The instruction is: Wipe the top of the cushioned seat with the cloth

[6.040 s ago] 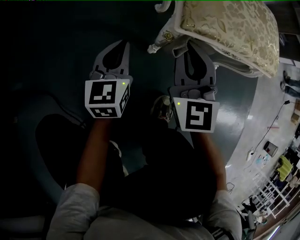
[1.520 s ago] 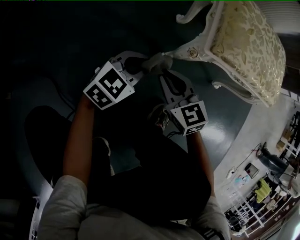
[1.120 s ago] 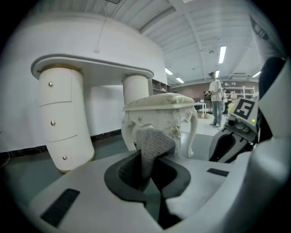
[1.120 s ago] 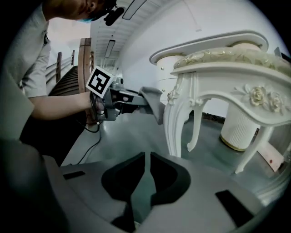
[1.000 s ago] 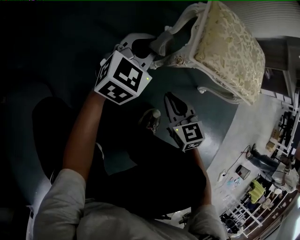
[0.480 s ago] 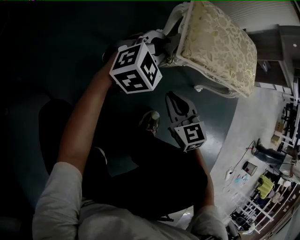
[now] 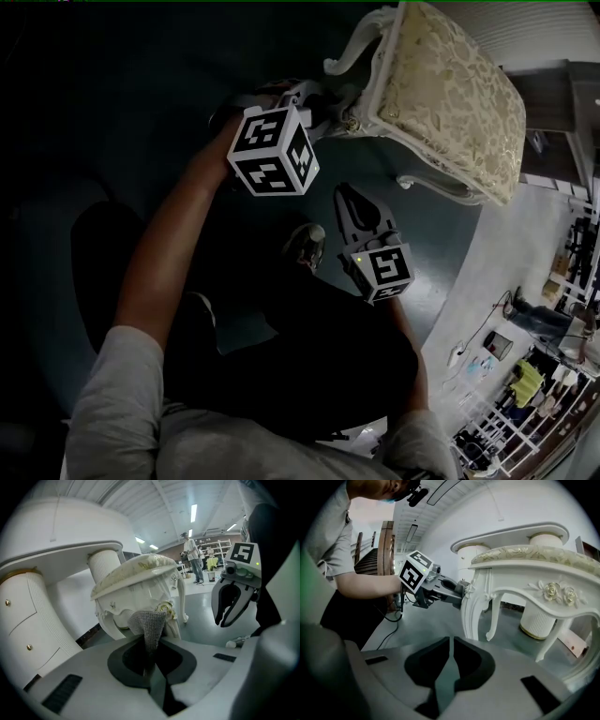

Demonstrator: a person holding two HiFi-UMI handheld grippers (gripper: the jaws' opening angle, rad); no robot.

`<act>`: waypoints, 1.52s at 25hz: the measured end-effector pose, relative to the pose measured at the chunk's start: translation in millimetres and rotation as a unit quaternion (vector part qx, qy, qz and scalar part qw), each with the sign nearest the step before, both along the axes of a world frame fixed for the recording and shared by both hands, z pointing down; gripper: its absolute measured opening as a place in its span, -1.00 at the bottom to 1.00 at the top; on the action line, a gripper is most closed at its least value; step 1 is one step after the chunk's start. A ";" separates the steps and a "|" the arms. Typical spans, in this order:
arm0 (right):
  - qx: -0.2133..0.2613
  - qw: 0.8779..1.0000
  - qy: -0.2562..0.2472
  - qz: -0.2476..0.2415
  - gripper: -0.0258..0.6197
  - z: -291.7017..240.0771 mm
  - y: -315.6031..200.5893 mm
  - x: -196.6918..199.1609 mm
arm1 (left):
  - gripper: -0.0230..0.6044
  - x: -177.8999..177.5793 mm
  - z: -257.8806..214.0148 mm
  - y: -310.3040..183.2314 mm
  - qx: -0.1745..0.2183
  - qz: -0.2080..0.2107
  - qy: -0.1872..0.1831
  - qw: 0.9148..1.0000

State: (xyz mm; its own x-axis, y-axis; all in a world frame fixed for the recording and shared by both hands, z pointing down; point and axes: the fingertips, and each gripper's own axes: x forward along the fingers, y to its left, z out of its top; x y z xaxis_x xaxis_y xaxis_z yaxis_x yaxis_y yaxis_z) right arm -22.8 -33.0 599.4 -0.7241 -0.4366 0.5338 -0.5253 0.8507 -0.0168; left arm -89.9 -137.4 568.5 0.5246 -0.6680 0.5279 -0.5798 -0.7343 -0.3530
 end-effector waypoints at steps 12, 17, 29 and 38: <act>-0.018 1.000 -0.023 0.005 -0.81 32.4 0.6 -12.8 | -0.84 1.8 61.2 -5.6 -0.003 0.003 -0.004 1.000; -0.031 0.999 -0.018 0.008 -0.81 52.4 3.9 -8.4 | -0.84 8.3 93.4 -0.6 -0.009 0.037 -0.025 0.999; -0.039 0.999 -0.027 0.013 -0.81 78.3 0.6 6.9 | -0.84 21.1 169.3 -8.4 -0.019 0.085 -0.080 0.993; -0.055 0.998 -0.026 0.034 -0.81 89.3 2.1 19.0 | -0.84 23.7 201.1 -3.8 -0.038 0.084 -0.092 0.991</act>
